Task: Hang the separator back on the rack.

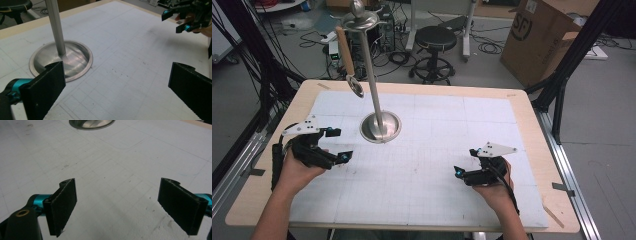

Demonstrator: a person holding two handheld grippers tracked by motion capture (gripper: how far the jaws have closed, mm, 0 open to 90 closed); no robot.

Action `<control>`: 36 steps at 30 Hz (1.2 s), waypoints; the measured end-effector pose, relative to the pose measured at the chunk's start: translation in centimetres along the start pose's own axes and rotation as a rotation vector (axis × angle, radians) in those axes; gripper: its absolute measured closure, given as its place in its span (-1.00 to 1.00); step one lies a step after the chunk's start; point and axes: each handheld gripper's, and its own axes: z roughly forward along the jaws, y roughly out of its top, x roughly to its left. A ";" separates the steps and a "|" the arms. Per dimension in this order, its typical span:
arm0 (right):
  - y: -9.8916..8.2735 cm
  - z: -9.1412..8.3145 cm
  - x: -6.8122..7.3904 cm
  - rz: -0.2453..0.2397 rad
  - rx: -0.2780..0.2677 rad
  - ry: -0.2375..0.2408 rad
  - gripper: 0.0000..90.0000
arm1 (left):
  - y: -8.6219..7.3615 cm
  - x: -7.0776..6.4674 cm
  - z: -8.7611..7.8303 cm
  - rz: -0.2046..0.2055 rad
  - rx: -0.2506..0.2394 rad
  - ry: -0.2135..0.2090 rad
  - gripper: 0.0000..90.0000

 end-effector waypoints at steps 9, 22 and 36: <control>-0.1 -0.2 -0.1 0.002 0.003 -0.006 -0.68 | -1.2 0.3 1.0 -0.018 0.018 0.000 -0.96; -0.2 -0.2 -0.1 -0.001 0.006 -0.009 -0.68 | -1.4 0.3 1.5 -0.022 0.026 -0.011 -0.96; -0.4 -0.1 -0.1 0.002 0.012 -0.010 -0.68 | -1.6 0.5 1.8 -0.028 0.038 -0.006 -0.96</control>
